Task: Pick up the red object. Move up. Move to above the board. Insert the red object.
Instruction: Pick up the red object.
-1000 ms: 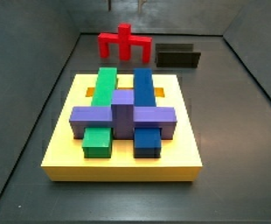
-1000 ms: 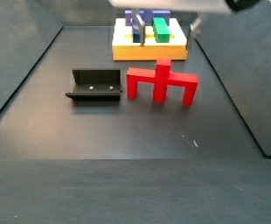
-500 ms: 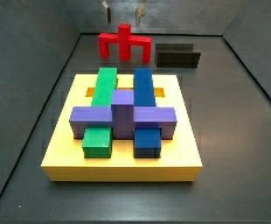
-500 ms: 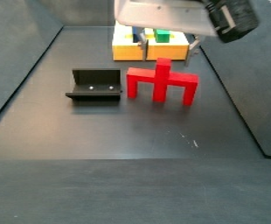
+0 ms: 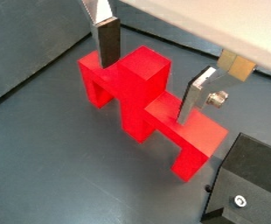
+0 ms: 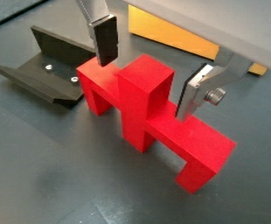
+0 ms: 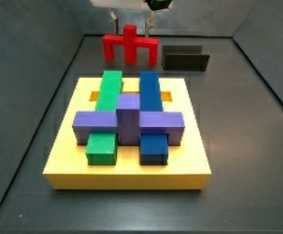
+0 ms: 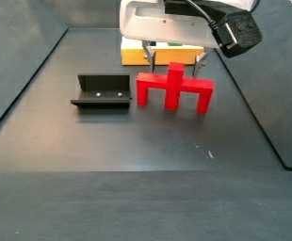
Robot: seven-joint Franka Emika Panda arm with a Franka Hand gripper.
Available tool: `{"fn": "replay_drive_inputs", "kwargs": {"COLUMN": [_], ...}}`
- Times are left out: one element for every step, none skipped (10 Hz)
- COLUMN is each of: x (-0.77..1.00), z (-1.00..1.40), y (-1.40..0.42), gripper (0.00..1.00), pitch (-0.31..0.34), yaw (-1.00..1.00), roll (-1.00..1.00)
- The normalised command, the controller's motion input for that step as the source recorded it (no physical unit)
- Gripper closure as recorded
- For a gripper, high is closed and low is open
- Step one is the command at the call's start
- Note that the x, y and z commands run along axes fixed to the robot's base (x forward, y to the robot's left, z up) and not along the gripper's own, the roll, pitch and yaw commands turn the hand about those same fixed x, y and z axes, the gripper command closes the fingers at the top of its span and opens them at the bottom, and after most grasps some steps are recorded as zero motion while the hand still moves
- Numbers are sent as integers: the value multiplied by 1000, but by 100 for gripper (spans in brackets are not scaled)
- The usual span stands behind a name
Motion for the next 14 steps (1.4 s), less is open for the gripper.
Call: {"fn": "replay_drive_inputs", "kwargs": {"x": [106,117,80,23,0,0,-40,-86,-51,0,0,0,0,0], "z": [0,0,0,0,0,-63,-91,-109,-60,0,0,0,0,0], "y": [43,129,120,151,80,0,0,0,0,0,0,0,0,0], "gripper": [0,0,0,0,0,0,0,0,0,0,100,100,100,100], "pitch": [66,96,73,56,47,0,0,0,0,0,0,0,0,0], "yaw": [0,0,-29,-109,-80,-46,-31,-11,0,0,0,0,0,0], "roll": [121,119,94,73,36,33,14,0,0,0,0,0,0,0]}}
